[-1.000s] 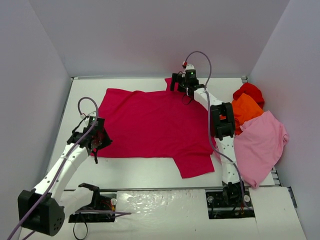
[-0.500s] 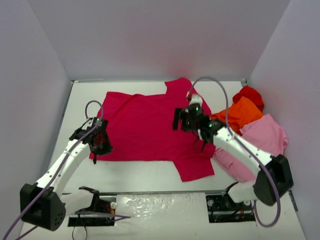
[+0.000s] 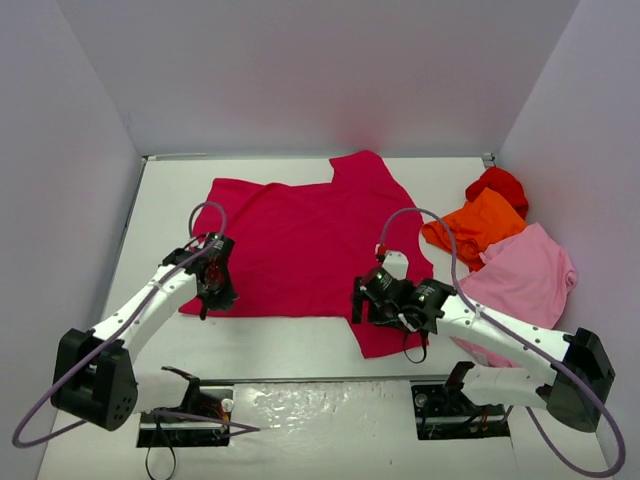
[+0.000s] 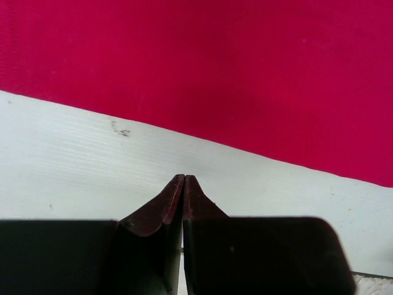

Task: Fold and stack the t-shirts
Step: Flatten out the tshirt

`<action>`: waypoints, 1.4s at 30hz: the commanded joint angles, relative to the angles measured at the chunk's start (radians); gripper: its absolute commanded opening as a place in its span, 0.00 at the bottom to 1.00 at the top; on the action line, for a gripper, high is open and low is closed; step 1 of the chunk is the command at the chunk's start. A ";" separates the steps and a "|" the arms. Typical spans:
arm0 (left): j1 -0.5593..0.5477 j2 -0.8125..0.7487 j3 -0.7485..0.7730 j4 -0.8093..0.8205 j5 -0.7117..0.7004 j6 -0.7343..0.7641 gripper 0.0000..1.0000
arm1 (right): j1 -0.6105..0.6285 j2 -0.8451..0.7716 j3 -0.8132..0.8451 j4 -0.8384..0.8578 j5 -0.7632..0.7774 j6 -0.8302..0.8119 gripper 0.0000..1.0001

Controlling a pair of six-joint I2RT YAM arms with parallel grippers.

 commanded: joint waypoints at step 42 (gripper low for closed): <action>-0.252 0.166 0.154 0.041 -0.268 -0.059 0.00 | 0.249 0.262 -0.018 -0.142 0.314 0.216 0.00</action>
